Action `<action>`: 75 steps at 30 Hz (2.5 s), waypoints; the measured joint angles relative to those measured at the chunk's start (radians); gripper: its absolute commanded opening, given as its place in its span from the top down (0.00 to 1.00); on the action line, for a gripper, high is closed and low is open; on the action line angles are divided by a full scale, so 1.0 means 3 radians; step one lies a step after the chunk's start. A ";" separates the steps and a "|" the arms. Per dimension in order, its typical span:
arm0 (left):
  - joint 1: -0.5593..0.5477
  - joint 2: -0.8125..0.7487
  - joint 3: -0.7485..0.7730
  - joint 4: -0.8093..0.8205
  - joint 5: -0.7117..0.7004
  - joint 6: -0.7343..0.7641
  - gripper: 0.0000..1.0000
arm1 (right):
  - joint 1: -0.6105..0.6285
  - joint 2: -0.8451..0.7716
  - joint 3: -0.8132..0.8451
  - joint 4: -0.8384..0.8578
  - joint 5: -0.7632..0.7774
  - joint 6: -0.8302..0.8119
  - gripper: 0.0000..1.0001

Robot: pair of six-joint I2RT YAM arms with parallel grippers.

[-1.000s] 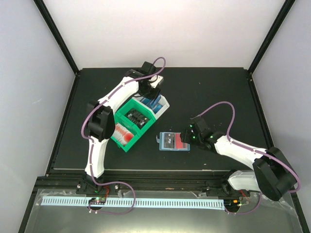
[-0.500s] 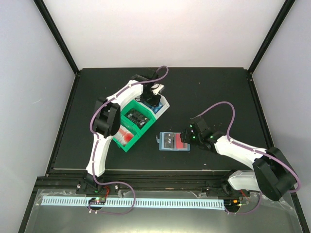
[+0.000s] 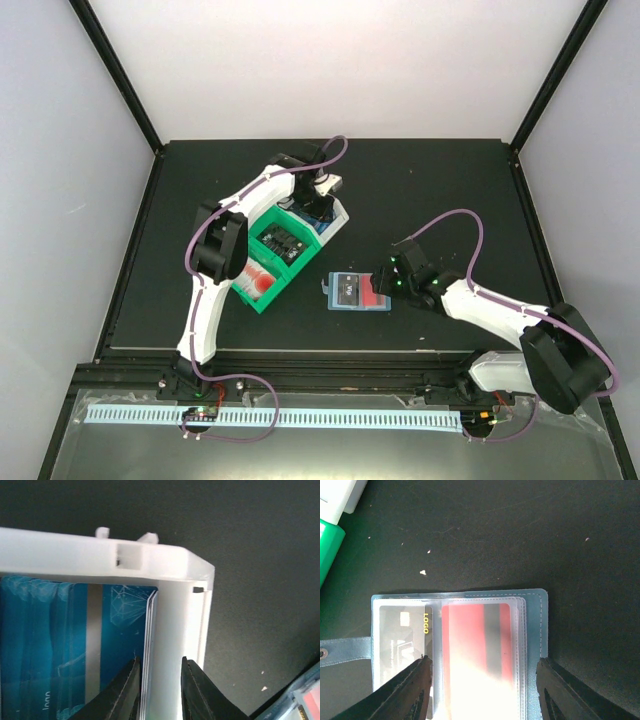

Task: Put the credit cards into the card holder
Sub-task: Adjust the credit card in the storage box.

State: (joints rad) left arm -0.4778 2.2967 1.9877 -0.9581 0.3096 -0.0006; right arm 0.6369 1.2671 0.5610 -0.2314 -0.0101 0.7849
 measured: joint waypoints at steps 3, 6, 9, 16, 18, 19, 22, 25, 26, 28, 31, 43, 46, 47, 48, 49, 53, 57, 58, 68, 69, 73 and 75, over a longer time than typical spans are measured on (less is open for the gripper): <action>-0.0001 0.0000 0.0000 -0.0017 0.0099 0.0034 0.71 | 0.0000 0.0001 0.0000 0.0000 0.0000 0.0000 0.40; -0.0001 0.0006 0.0000 -0.0055 0.0154 0.0076 0.70 | 0.0000 0.0005 0.0000 0.0000 0.0000 0.0000 0.40; -0.0001 0.0034 0.0005 -0.0088 0.0187 0.0103 0.69 | 0.0000 0.0005 0.0000 0.0000 0.0000 0.0000 0.40; -0.0001 0.0117 0.0042 -0.0141 0.0215 0.0182 0.69 | 0.0000 0.0006 0.0000 0.0000 0.0000 -0.0001 0.40; -0.0001 0.0118 0.0046 -0.0146 0.0217 0.0202 0.70 | 0.0000 0.0013 0.0000 0.0000 0.0000 -0.0001 0.40; -0.0001 0.0121 0.0056 -0.0159 0.0217 0.0212 0.72 | 0.0000 0.0017 0.0000 -0.0001 0.0000 -0.0001 0.40; -0.0001 0.0132 0.0088 -0.0205 0.0217 0.0242 0.77 | 0.0000 0.0019 0.0000 -0.0001 0.0000 -0.0001 0.40; -0.0001 0.0135 0.0112 -0.0235 0.0219 0.0259 0.80 | 0.0000 0.0019 0.0000 -0.0001 0.0000 -0.0001 0.40; -0.0001 0.0134 0.0114 -0.0237 0.0223 0.0263 0.81 | 0.0000 0.0019 0.0000 -0.0001 0.0000 -0.0001 0.40; -0.0001 0.0135 0.0132 -0.0253 0.0243 0.0280 0.81 | 0.0000 0.0019 0.0000 0.0000 0.0000 -0.0001 0.40; -0.0001 0.0135 0.0182 -0.0309 0.0278 0.0317 0.83 | 0.0000 0.0019 0.0000 -0.0001 0.0000 -0.0001 0.40; 0.0001 0.0135 0.0286 -0.0376 0.0341 0.0359 0.88 | 0.0000 -0.0046 0.0000 -0.0001 0.0000 -0.0001 0.40; 0.0003 0.0135 0.0286 -0.0388 0.0341 0.0367 0.90 | 0.0000 -0.0055 0.0000 -0.0001 0.0000 0.0000 0.40; 0.0003 0.0135 0.0286 -0.0390 0.0341 0.0369 0.91 | 0.0000 -0.0055 0.0000 -0.0003 0.0001 0.0000 0.40; 0.0003 0.0135 0.0286 -0.0395 0.0341 0.0371 0.91 | 0.0000 -0.0056 0.0000 -0.0003 0.0001 0.0000 0.40; 0.0003 0.0135 0.0286 -0.0397 0.0341 0.0373 0.92 | 0.0000 -0.0057 0.0000 -0.0003 0.0000 0.0000 0.40; 0.0003 0.0135 0.0286 -0.0397 0.0340 0.0375 0.96 | 0.0000 -0.0057 0.0000 -0.0001 0.0001 0.0000 0.40; 0.0003 0.0134 0.0308 -0.0393 0.0328 0.0375 0.98 | 0.0000 -0.0057 0.0000 -0.0003 0.0001 0.0000 0.40; 0.0005 0.0134 0.0315 -0.0393 0.0318 0.0374 0.99 | 0.0000 -0.0058 0.0000 -0.0003 0.0001 0.0000 0.40; 0.0024 0.0131 0.0329 -0.0392 0.0257 0.0362 0.98 | 0.0000 -0.0064 0.0000 -0.0003 0.0001 0.0000 0.40; 0.0024 0.0130 0.0331 -0.0392 0.0254 0.0362 0.99 | 0.0000 -0.0064 0.0000 -0.0003 0.0001 0.0000 0.40; 0.0024 0.0130 0.0331 -0.0393 0.0253 0.0354 0.98 | 0.0000 -0.0064 0.0000 -0.0003 0.0000 0.0001 0.40; 0.0024 0.0128 0.0331 -0.0393 0.0252 0.0348 0.98 | 0.0000 -0.0064 0.0000 -0.0001 0.0001 0.0001 0.40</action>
State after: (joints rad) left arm -0.4706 2.3352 2.0869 -1.0760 0.3851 0.1040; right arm 0.6369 1.2480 0.5610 -0.2317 -0.0097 0.7853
